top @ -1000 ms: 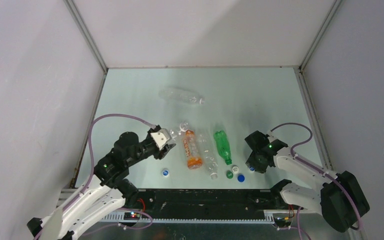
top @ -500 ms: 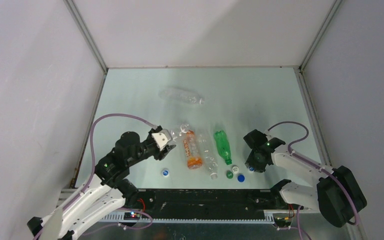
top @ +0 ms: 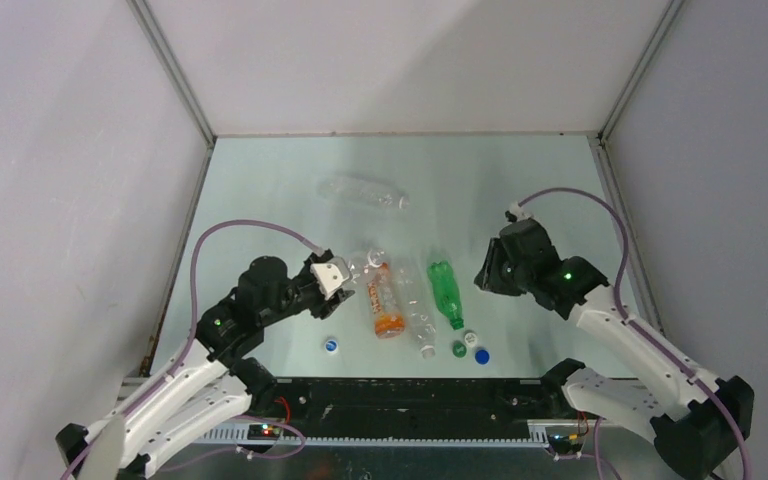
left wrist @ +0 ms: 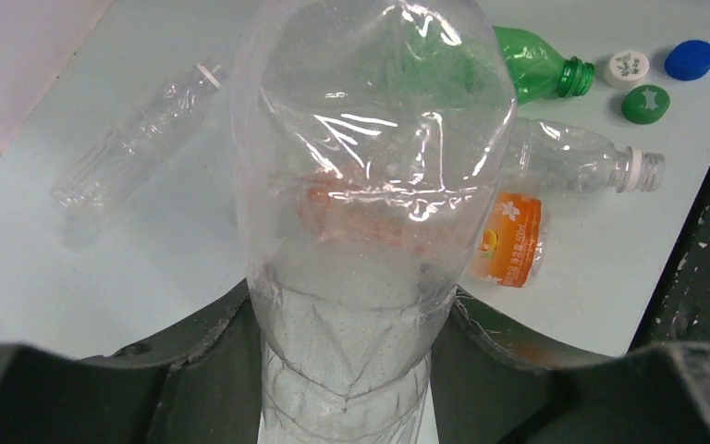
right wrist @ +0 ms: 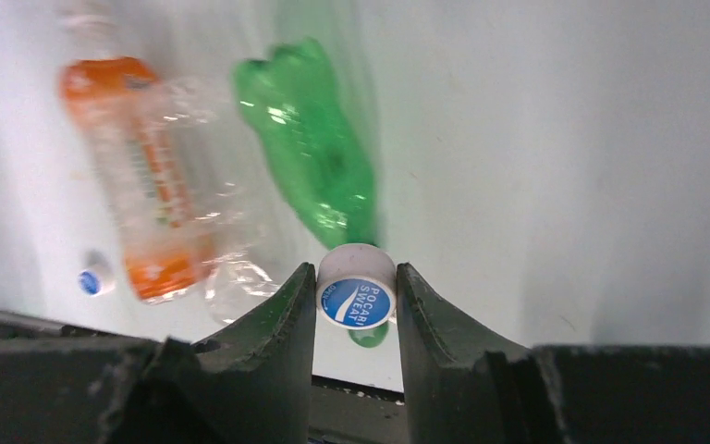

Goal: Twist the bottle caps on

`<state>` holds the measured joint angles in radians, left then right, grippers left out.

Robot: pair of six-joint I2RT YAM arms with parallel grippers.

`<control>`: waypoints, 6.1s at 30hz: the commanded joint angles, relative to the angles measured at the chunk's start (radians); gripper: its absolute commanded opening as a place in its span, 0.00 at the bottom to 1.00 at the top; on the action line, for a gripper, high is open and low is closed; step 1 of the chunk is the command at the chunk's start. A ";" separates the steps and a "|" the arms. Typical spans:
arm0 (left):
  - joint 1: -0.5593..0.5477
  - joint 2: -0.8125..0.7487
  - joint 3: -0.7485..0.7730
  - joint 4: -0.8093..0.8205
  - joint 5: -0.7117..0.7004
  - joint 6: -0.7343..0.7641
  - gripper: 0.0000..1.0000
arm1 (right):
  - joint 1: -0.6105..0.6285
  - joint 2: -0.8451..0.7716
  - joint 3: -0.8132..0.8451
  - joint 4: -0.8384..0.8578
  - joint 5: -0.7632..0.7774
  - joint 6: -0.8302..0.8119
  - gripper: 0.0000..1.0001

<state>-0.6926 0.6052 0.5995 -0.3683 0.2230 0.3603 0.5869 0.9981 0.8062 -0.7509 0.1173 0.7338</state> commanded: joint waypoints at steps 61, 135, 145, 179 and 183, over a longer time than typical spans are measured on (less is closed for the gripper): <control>-0.045 0.303 0.385 -0.318 0.341 0.296 0.24 | 0.308 -0.068 0.228 0.440 -0.764 -1.257 0.00; -0.247 0.211 0.140 0.306 -0.152 0.269 0.00 | 0.237 0.238 0.390 0.229 -0.297 0.274 0.10; -0.247 0.189 0.071 0.249 -0.218 0.163 0.00 | 0.228 0.156 0.392 0.291 -0.268 0.161 0.44; -0.084 0.386 0.335 -0.191 0.333 0.201 0.00 | 0.216 -0.122 0.391 0.124 -0.716 -1.195 0.94; -0.085 0.413 0.374 -0.226 0.363 0.219 0.00 | 0.252 -0.094 0.390 0.114 -0.665 -1.264 0.80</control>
<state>-0.7826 1.0008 0.9154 -0.5396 0.5102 0.5343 0.8066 0.8818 1.1862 -0.6281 -0.5644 -0.4065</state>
